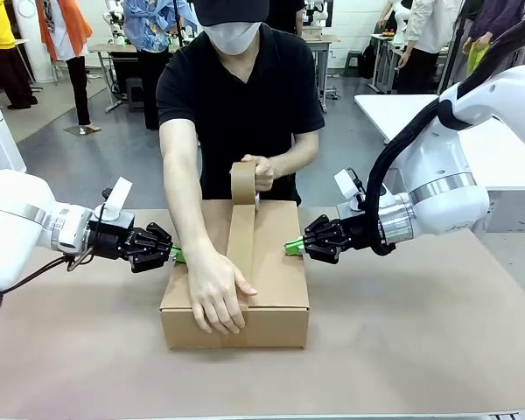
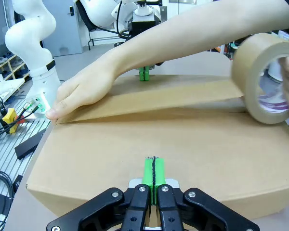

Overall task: Wrap the clocks to prevent damage.
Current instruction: After the human seals the box with tape, release both hands from the side flaps of the Package Box.

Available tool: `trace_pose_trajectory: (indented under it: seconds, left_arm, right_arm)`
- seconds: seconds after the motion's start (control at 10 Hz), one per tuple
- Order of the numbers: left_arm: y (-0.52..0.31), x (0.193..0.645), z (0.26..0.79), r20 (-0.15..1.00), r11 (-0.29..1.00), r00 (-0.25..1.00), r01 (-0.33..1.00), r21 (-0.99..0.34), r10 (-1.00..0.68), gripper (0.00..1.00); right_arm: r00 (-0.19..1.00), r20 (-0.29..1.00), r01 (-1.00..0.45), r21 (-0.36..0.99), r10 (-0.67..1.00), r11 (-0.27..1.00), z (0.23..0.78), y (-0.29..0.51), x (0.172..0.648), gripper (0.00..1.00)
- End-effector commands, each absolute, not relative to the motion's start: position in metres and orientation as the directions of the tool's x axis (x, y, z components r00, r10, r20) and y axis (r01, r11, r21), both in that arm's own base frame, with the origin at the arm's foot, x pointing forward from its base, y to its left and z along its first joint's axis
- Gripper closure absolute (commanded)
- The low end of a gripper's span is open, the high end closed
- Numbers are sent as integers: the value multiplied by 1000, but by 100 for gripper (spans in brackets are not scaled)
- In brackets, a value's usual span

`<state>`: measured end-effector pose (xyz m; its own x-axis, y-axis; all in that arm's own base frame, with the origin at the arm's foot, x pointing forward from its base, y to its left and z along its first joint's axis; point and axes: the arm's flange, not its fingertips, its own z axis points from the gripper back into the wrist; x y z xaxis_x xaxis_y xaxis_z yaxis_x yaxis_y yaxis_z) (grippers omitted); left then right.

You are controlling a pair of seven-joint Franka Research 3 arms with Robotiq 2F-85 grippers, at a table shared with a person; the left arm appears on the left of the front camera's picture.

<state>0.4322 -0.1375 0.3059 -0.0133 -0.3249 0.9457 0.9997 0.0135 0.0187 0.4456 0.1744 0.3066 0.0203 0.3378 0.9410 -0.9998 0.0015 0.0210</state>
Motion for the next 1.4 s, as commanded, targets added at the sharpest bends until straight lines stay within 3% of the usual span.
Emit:
trace_pose_trajectory:
  seconds: [0.0,1.3]
  left_arm:
    - [-138,432,304,943,15,-13,1000,19,-331,100]
    - [-138,432,304,943,15,-13,1000,19,-331,100]
  right_arm:
    - [23,939,-1000,24,344,3,304,175,445,99]
    - [23,939,-1000,24,344,3,304,175,445,99]
